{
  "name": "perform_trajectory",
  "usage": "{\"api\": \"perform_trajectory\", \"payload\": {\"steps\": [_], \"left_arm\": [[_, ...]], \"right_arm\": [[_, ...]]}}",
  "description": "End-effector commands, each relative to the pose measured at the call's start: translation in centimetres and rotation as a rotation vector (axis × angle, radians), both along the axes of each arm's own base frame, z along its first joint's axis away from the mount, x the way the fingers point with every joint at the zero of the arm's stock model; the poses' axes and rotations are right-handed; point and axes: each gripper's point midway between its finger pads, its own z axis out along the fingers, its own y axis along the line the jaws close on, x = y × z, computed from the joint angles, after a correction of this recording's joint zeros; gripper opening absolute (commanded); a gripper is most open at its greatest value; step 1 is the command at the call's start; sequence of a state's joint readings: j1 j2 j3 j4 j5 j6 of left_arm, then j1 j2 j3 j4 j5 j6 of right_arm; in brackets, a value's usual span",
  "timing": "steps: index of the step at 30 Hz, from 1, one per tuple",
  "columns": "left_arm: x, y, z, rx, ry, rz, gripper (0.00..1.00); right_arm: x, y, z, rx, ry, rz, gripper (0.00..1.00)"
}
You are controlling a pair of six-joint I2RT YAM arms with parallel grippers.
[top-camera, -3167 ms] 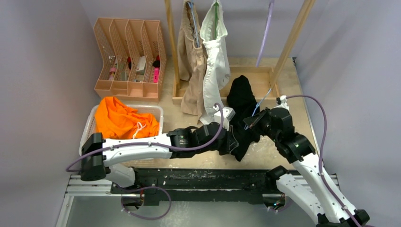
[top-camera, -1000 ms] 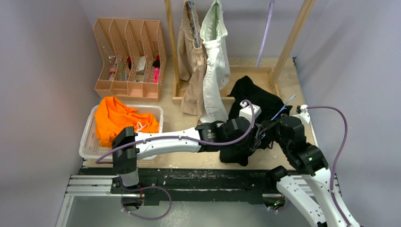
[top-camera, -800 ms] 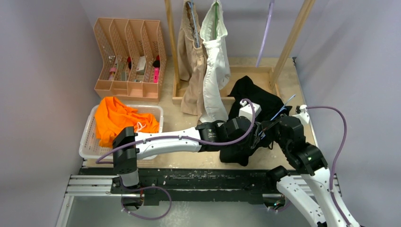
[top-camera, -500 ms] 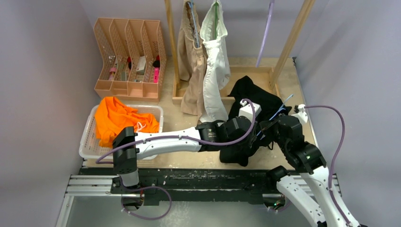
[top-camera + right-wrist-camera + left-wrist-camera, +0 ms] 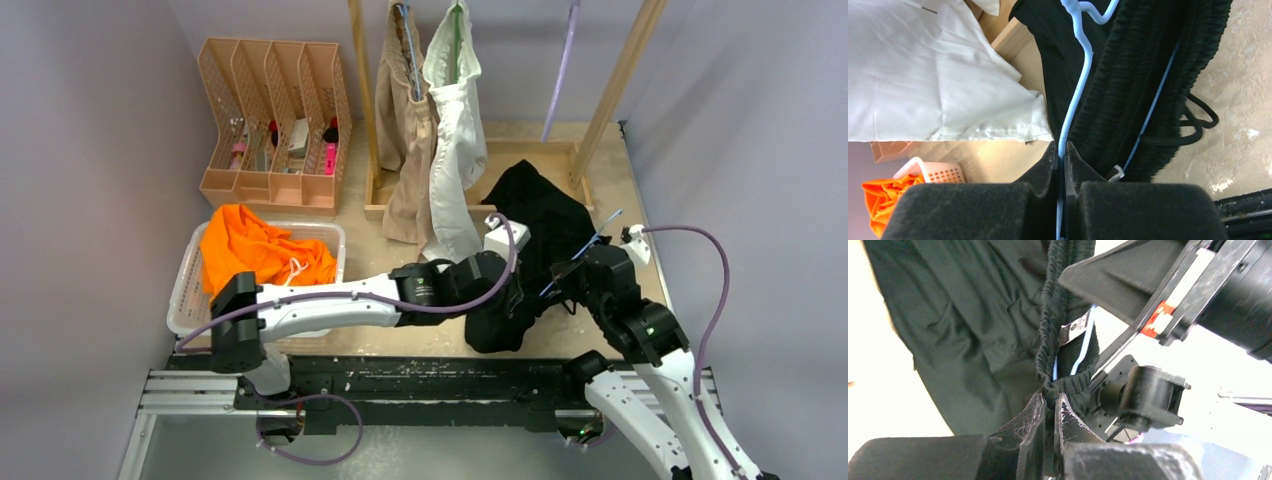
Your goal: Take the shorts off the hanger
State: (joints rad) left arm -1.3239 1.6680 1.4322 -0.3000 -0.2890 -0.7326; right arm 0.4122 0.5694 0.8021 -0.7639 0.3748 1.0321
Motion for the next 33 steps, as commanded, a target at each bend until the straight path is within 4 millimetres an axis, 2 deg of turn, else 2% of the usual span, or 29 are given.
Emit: {"api": "perform_trajectory", "payload": {"steps": [1,5,9,13,17,21,24,27,33], "left_arm": [[-1.2,3.4,0.8,-0.038,0.043,0.02,0.0],[-2.8,6.0,-0.6,-0.076,0.111,0.02,0.0],[-4.5,6.8,-1.8,-0.095,0.176,-0.031,0.0],[-6.3,5.7,-1.8,-0.089,0.211,-0.15,0.0],[-10.0,3.5,-1.4,-0.057,0.272,-0.373,0.0],[-8.8,4.5,-4.2,0.114,0.208,-0.293,0.0],[-7.0,5.5,-5.6,0.181,0.186,-0.173,0.0],[-4.8,6.2,-5.3,0.136,0.145,-0.018,0.0],[-0.5,10.4,-4.3,0.191,0.037,0.232,0.0]], "right_arm": [[-0.2,-1.7,2.1,-0.006,-0.06,-0.086,0.0],[-0.4,-1.8,2.2,0.013,-0.072,-0.099,0.0],[-0.1,-1.5,2.4,0.031,-0.085,-0.097,0.0],[0.3,-1.3,2.3,0.04,-0.089,-0.104,0.0],[0.9,-0.7,2.4,0.062,-0.101,-0.091,0.0],[1.1,-0.3,3.1,0.083,-0.121,-0.08,0.0],[1.0,-0.3,3.6,0.085,-0.129,-0.07,0.0],[0.8,-0.1,4.1,0.09,-0.149,-0.047,0.0],[0.6,2.3,4.5,0.141,-0.16,0.081,0.0]]}}
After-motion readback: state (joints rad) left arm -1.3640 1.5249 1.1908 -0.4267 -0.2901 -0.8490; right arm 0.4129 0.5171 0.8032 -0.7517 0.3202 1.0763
